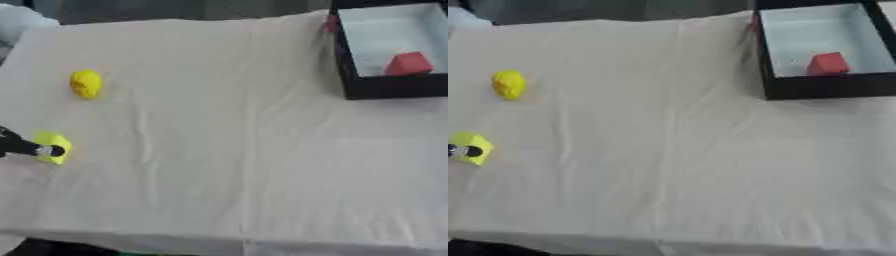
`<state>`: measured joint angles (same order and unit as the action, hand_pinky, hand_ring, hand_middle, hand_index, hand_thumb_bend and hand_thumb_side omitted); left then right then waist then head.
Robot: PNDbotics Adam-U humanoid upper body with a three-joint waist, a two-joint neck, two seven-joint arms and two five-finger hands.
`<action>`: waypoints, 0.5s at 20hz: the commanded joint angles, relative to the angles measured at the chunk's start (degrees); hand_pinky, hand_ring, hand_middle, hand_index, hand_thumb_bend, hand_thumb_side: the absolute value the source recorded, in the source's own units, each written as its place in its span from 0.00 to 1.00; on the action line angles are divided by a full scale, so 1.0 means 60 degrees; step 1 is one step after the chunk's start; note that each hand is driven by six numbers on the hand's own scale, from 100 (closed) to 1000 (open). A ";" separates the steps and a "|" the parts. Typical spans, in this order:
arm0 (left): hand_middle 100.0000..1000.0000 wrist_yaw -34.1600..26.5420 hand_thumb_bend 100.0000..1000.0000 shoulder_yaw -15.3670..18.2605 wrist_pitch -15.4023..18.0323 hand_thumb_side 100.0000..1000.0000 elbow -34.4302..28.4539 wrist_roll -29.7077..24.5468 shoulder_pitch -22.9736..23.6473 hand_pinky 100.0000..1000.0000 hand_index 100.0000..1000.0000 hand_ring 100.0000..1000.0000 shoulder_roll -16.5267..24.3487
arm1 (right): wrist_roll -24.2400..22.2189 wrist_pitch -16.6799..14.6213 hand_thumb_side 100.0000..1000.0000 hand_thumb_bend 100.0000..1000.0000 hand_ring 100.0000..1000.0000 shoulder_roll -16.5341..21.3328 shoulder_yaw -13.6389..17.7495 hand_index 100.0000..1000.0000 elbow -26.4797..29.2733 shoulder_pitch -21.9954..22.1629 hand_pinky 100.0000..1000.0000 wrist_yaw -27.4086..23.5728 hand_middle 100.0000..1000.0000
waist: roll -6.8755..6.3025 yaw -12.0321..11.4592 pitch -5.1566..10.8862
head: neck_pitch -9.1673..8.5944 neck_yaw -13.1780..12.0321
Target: Pick up the objects with one hand, pass them to the other hand, and then place them into the box on the other side of the table.
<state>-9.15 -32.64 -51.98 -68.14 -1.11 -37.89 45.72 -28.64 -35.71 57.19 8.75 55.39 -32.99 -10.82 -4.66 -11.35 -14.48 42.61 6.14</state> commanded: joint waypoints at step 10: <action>0.70 0.0420 0.78 -0.0008 0.0002 0.20 0.0445 -0.0391 -0.0320 0.74 0.67 0.77 0.0003 | -0.0041 -0.0041 0.26 0.00 1.00 0.0303 0.0043 0.94 0.0029 -0.0101 1.00 0.0121 0.99 | -0.0037 0.0023 0.0197 | -0.0107 -0.0095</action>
<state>-7.14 -33.01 -51.98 -65.53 -3.13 -38.86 44.36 -28.71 -35.75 57.17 8.74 55.12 -33.00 -10.32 -4.99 -11.25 -14.48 42.60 5.75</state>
